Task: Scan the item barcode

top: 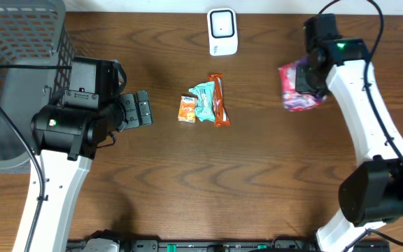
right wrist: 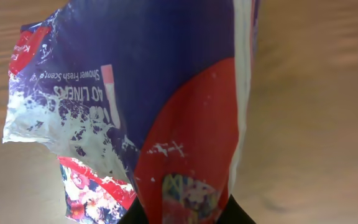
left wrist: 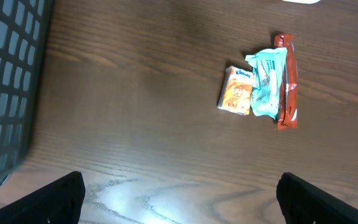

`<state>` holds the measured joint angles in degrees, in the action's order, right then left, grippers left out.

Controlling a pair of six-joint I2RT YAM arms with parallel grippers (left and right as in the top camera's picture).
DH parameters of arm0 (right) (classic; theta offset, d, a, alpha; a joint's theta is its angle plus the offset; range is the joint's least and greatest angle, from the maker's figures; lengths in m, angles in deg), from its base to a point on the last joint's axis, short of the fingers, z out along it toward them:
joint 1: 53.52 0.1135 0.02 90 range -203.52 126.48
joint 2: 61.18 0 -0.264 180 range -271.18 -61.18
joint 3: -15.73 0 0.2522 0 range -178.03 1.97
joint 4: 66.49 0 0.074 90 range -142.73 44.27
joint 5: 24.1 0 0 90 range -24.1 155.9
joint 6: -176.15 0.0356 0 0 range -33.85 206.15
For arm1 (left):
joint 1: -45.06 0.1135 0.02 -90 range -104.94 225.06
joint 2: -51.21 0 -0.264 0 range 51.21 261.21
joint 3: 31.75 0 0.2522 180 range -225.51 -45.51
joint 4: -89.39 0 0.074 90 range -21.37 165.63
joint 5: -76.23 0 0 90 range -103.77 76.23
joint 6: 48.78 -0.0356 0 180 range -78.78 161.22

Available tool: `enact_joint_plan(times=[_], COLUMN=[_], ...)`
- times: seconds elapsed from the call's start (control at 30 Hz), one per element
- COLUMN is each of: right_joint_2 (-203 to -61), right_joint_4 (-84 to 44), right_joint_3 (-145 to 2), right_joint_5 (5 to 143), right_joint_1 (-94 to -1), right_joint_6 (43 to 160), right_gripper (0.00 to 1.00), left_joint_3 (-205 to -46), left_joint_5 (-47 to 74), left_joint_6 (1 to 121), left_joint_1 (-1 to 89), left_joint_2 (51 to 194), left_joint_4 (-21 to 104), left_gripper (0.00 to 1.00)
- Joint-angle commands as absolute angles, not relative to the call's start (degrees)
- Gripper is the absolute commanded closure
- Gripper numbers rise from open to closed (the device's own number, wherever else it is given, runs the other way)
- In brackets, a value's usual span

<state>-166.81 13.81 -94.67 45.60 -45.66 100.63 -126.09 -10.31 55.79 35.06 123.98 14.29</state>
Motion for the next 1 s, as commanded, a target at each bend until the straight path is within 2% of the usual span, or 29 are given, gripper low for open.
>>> enact_joint_plan(times=[0.0,0.17,0.2,0.33,0.43,0.6,0.67,0.83,0.97], right_joint_2=[-168.29,-170.83,-171.05,-172.07,-172.77,-172.86,-172.86,-172.84,-172.82], right_joint_4=[13.35,10.79,10.58,8.74,7.82,6.07,4.78,1.59,0.78], right_joint_3=[-92.44,-88.55,-88.23,-87.20,-87.15,-87.15,-87.15,-87.48,-89.71], right_joint_5=[26.22,25.89,26.06,26.37,26.85,31.77,33.69,37.41,41.87], right_joint_1=[-44.50,-43.06,-42.56,-39.61,-36.88,-32.51,-30.54,-26.54,-24.81], right_joint_6=[107.10,107.21,107.43,107.36,107.38,107.36,107.36,107.34,107.14], right_gripper=[0.99,0.99,0.96,0.83,0.66,0.55,0.38,0.16,0.08], left_joint_3=[-125.98,-125.98,-125.98,-125.98,-125.98,-125.98,-125.98,-125.98,-125.98], left_joint_5=[-11.05,-11.05,-11.05,-11.05,-11.05,-11.05,-11.05,-11.05,-11.05], left_joint_6=[55.48,55.48,55.48,55.48,55.48,55.48,55.48,55.46,55.48], left_joint_1=[35.13,35.13,35.13,35.13,35.13,35.13,35.13,35.13,35.13], left_joint_2=[124.20,124.20,124.20,124.20,124.20,124.20,124.20,124.20,124.20], left_joint_4=[14.16,14.16,14.16,14.16,14.16,14.16,14.16,14.16,14.16], left_gripper=[0.02,0.02,0.02,0.02,0.02,0.02,0.02,0.02,0.02])
